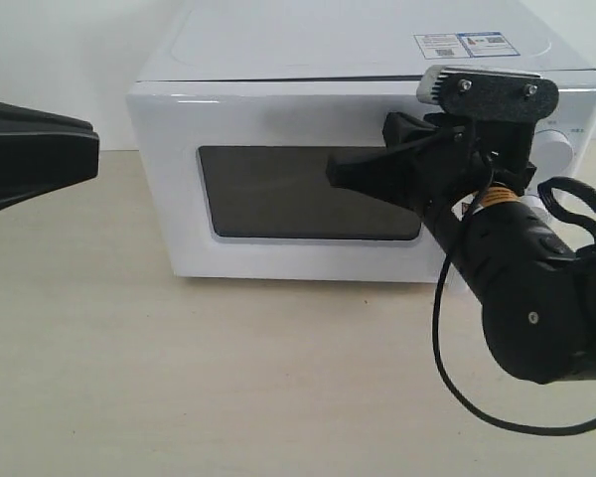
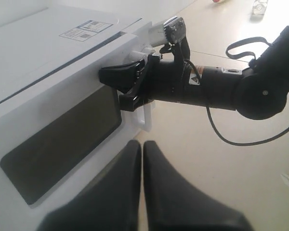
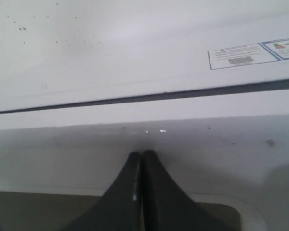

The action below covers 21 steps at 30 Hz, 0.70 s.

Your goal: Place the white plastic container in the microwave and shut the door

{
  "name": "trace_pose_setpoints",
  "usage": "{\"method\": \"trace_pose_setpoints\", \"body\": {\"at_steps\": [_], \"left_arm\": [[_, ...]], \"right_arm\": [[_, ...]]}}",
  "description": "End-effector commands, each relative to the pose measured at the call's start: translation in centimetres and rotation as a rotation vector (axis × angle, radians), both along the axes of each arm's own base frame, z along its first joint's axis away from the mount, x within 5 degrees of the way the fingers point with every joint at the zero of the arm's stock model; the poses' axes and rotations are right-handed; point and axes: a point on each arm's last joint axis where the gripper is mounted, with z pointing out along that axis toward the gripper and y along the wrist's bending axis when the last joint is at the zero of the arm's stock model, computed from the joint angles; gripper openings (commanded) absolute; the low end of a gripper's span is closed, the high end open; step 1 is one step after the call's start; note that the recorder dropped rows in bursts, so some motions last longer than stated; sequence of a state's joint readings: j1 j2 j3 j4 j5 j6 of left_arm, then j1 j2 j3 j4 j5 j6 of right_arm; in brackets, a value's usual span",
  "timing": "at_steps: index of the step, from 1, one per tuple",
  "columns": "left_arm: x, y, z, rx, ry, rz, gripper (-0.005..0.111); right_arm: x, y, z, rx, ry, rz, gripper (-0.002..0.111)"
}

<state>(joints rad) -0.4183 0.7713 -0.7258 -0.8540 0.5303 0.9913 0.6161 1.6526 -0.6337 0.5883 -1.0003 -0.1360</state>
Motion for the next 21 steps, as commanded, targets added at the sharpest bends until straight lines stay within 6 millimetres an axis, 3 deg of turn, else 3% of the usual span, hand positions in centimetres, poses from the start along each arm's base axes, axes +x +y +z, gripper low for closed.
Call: {"method": "trace_pose_setpoints", "body": {"at_steps": [1, 13, 21], "left_arm": [[-0.12, 0.01, 0.10, -0.026, 0.004, 0.007, 0.004], [-0.13, -0.01, 0.10, -0.027, 0.006, 0.005, 0.004], [-0.21, -0.02, 0.09, -0.026, 0.008, 0.000, 0.004]], "right_arm": [[1.20, -0.34, -0.13, -0.022, 0.004, -0.065, 0.000], [1.75, -0.04, 0.48, -0.020, -0.003, -0.073, 0.000], [1.04, 0.03, 0.69, -0.003, 0.095, -0.030, 0.000]]}}
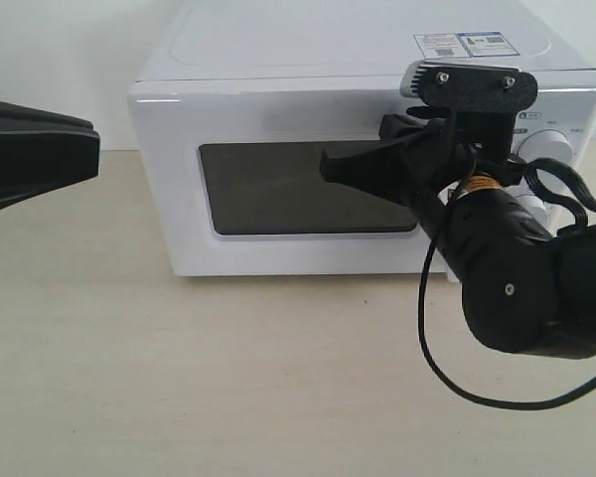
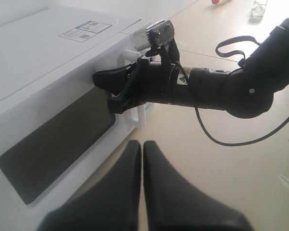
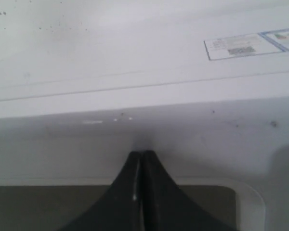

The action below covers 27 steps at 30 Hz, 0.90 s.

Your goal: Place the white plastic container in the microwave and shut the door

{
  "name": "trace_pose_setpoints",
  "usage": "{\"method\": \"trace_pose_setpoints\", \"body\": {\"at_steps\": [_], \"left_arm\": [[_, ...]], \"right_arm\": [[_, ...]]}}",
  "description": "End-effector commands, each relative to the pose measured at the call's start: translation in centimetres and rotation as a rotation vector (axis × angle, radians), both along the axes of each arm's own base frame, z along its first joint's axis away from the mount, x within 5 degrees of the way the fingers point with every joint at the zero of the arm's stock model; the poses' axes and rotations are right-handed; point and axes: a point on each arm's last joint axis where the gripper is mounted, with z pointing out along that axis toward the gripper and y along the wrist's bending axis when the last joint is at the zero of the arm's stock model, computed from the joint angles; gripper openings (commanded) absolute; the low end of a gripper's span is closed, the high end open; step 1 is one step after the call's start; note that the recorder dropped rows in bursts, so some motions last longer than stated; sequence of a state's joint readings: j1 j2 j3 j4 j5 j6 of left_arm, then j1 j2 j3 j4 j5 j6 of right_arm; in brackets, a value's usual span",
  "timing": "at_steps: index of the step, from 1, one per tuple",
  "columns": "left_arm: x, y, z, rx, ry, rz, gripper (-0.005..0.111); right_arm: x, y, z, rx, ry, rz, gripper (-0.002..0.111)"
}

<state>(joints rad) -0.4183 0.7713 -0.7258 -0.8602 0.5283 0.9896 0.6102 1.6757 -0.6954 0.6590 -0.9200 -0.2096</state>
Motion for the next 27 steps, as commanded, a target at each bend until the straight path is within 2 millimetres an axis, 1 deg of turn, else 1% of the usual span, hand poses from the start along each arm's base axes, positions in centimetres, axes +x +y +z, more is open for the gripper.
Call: {"method": "trace_pose_setpoints", "body": {"at_steps": [1, 5, 7, 11, 14, 17, 20, 27], "left_arm": [[-0.2, 0.0, 0.1, -0.018, 0.005, -0.002, 0.004], [-0.2, 0.0, 0.1, -0.020, 0.007, -0.002, 0.004], [-0.2, 0.0, 0.1, -0.024, 0.010, -0.004, 0.004], [-0.5, -0.3, -0.1, -0.070, 0.063, -0.020, 0.004], [-0.7, -0.5, -0.6, -0.134, 0.116, -0.039, 0.004], [-0.8, -0.7, -1.4, -0.148, 0.158, -0.047, 0.004], [-0.8, -0.7, -2.1, -0.144, 0.179, -0.045, 0.004], [-0.8, -0.6, -2.3, -0.153, 0.194, -0.037, 0.004]], "right_arm": [[-0.6, -0.4, 0.9, 0.018, 0.029, 0.007, 0.000], [-3.3, -1.4, 2.5, 0.003, -0.030, 0.028, 0.000], [-4.7, -2.3, 3.2, 0.004, -0.051, 0.033, 0.000], [-7.7, -4.5, 3.5, 0.018, -0.070, 0.034, 0.000], [-9.4, -5.7, 3.4, 0.029, -0.072, 0.041, 0.000], [-10.5, -6.4, 3.6, 0.047, -0.072, 0.056, 0.000], [-11.1, -6.7, 4.2, 0.069, -0.088, 0.063, 0.000], [-11.1, -6.9, 4.6, 0.075, -0.124, 0.049, 0.000]]}}
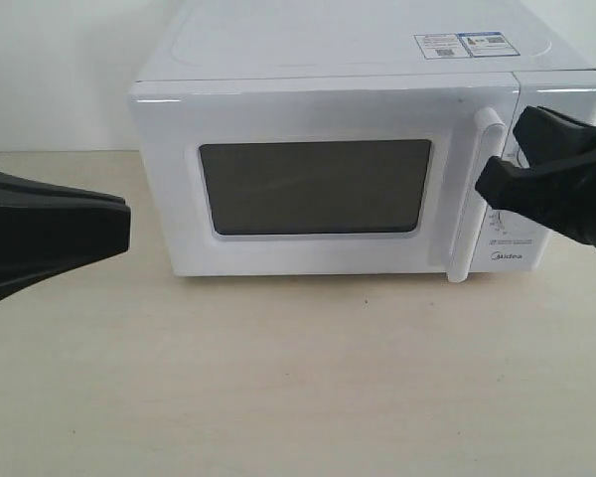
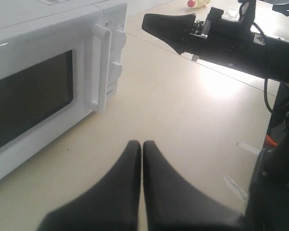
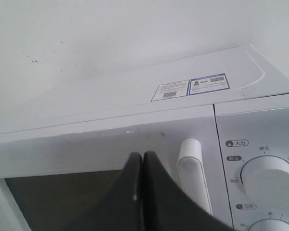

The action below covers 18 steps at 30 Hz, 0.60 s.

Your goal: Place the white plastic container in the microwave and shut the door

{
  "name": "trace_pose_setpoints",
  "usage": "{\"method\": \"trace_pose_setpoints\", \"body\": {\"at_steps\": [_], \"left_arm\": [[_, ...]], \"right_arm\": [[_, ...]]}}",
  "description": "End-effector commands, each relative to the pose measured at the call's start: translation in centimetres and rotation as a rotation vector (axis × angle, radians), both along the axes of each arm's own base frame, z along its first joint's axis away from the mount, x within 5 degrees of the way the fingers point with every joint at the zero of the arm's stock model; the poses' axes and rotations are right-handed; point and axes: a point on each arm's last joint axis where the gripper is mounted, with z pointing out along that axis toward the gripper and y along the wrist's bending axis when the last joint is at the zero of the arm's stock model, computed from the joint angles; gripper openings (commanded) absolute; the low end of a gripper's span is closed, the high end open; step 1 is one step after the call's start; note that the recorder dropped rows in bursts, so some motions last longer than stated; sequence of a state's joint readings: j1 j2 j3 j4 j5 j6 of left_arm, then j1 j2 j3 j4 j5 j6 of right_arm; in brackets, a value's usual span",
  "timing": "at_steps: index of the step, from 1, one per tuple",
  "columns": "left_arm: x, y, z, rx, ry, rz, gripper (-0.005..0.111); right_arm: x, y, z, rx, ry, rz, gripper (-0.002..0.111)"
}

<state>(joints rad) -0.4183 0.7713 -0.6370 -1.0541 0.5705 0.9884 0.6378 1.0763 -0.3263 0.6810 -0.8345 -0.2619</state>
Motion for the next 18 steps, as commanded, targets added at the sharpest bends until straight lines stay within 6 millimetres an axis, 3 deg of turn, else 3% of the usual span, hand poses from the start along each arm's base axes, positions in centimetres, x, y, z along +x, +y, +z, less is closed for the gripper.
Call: {"method": "trace_pose_setpoints", "body": {"at_steps": [1, 18], "left_arm": [[-0.22, -0.02, 0.03, -0.020, 0.011, -0.002, 0.004], [-0.22, -0.07, 0.06, -0.020, 0.004, 0.000, 0.004]], "right_arm": [[-0.15, -0.12, 0.08, -0.011, -0.016, -0.003, 0.000], [-0.15, -0.12, 0.08, -0.011, -0.016, -0.003, 0.000]]}}
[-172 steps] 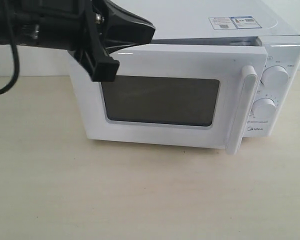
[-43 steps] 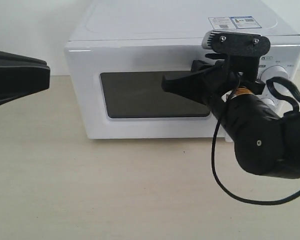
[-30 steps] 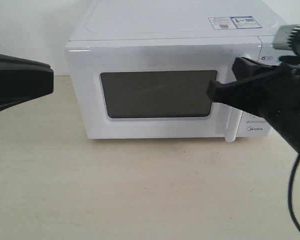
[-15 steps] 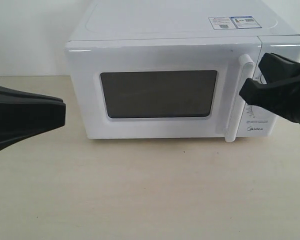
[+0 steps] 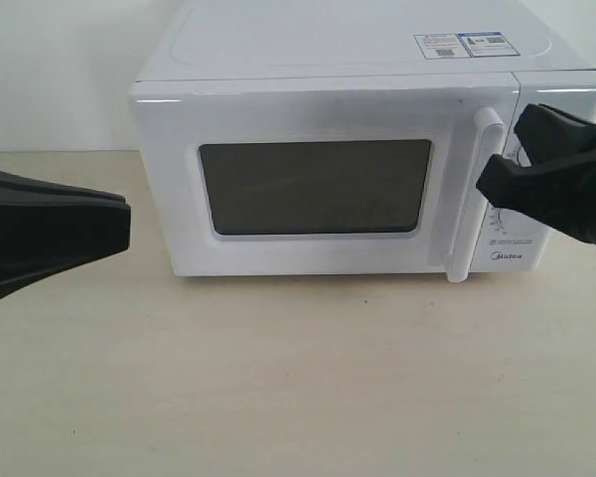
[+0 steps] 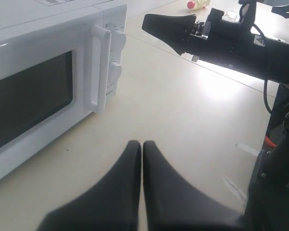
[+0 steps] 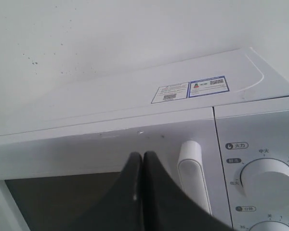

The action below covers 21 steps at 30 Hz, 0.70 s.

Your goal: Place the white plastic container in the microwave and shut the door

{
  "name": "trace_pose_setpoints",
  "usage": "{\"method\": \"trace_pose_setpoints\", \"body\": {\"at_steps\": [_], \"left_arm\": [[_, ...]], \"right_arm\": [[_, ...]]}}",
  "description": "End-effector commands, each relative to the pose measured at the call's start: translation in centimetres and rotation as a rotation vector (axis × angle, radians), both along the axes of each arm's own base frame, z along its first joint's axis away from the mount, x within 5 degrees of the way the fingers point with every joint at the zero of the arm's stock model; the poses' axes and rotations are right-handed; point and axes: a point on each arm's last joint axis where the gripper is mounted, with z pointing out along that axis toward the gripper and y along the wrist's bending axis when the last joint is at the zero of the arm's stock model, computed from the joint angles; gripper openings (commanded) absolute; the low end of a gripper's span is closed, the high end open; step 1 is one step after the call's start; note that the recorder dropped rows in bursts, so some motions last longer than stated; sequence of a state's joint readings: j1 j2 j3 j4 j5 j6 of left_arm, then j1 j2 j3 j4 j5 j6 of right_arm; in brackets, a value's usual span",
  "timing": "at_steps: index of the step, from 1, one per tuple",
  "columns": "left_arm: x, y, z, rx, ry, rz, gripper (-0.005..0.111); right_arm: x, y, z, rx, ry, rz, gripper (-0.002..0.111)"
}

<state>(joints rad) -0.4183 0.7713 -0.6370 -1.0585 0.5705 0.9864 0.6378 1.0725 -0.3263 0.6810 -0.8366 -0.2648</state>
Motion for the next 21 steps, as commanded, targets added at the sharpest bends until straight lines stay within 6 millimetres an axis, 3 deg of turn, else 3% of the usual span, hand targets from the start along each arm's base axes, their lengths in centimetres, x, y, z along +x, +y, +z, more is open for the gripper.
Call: {"method": "trace_pose_setpoints", "body": {"at_steps": [1, 4, 8, 16, 21], "left_arm": [[-0.2, -0.1, 0.0, -0.015, 0.000, 0.000, 0.004], [-0.3, 0.2, 0.3, -0.021, -0.027, 0.020, 0.004], [-2.1, 1.3, 1.5, -0.003, -0.149, 0.030, 0.004], [-8.6, 5.2, 3.5, 0.109, -0.563, 0.084, 0.004], [-12.8, 7.3, 3.8, 0.015, -0.686, 0.144, 0.004]], "right_arm": [[-0.1, -0.1, 0.0, -0.010, -0.010, -0.002, 0.000], [-0.1, -0.1, 0.0, -0.010, -0.010, -0.002, 0.000], [-0.1, -0.1, 0.0, -0.010, -0.010, -0.002, 0.000], [-0.1, -0.1, 0.0, -0.010, -0.010, -0.002, 0.000], [-0.1, -0.1, 0.0, -0.010, -0.010, -0.002, 0.000]]}}
